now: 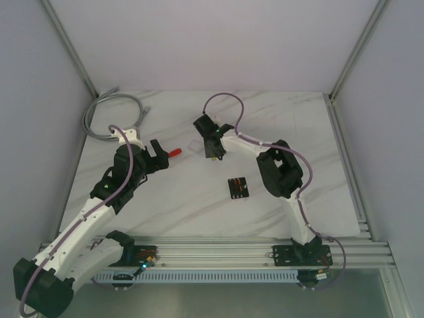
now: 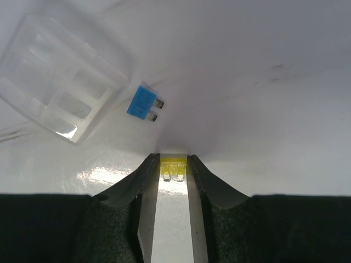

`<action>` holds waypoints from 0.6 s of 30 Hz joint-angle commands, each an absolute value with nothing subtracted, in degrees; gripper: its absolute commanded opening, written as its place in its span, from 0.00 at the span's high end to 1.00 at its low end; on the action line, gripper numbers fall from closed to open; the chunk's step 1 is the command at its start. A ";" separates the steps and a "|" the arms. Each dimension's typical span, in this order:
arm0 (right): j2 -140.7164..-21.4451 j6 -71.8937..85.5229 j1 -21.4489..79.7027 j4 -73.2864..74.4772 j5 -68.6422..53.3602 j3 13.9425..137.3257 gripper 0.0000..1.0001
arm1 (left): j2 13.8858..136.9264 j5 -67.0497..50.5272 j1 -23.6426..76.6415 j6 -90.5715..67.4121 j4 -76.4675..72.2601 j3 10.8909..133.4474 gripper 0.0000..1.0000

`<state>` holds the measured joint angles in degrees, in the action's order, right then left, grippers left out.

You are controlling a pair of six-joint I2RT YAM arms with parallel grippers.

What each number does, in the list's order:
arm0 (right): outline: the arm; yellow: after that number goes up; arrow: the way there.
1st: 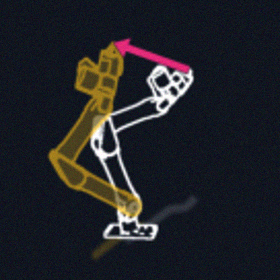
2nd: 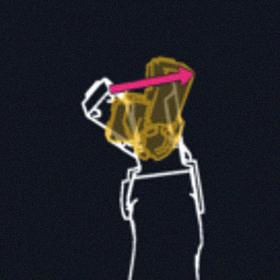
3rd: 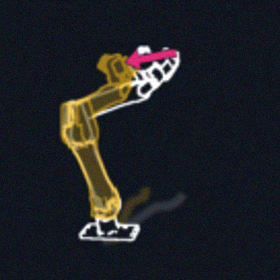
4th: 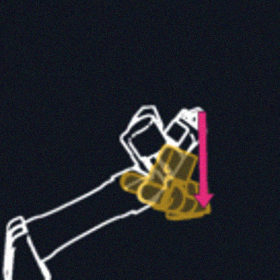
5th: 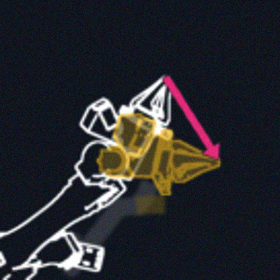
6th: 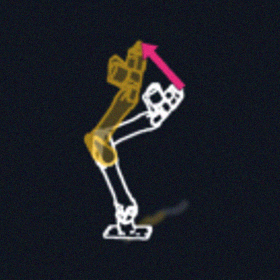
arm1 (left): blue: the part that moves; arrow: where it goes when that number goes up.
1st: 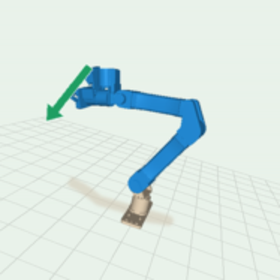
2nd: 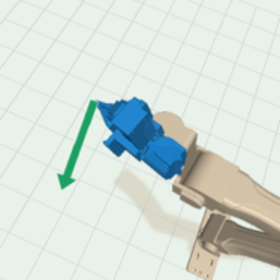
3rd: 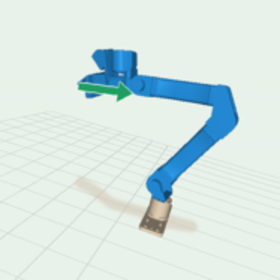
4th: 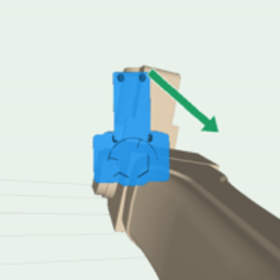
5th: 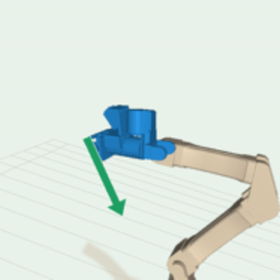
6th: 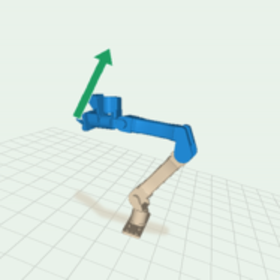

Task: Snap on the fuse box
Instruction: Pick up the fuse from the center of the board.

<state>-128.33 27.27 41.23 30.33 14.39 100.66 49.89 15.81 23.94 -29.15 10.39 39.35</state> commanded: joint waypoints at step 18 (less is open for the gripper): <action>-111.25 30.57 42.34 27.80 10.32 81.24 0.73 | 53.85 -1.28 23.64 -36.61 1.09 34.89 0.00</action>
<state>-116.22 28.64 41.58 29.74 11.68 84.36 52.80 4.10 23.90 -33.21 6.15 37.43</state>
